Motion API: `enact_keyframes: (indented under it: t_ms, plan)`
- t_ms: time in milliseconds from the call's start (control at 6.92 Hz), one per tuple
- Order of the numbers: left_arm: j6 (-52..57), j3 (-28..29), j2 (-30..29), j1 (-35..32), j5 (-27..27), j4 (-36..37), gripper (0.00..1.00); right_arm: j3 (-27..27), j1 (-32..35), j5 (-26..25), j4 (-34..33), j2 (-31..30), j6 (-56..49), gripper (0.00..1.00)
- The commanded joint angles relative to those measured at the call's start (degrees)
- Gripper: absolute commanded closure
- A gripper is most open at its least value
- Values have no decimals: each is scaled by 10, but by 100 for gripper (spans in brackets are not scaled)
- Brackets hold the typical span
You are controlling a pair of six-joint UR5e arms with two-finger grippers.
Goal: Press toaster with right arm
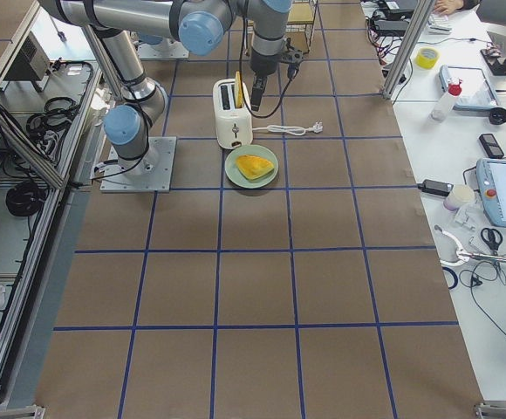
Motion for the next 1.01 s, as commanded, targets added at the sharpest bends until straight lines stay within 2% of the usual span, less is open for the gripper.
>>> enact_keyframes:
  t_ms: [0, 433, 867]
  plan:
    - [0, 0, 0, 0, 0, 0, 0, 2, 69, -2, -34, 3, 72, 0]
    - [0, 0, 0, 0, 0, 0, 0, 3, 155, -2, -51, 5, 153, 0]
    - [0, 0, 0, 0, 0, 0, 0, 3, 157, -5, -51, 6, 147, 0]
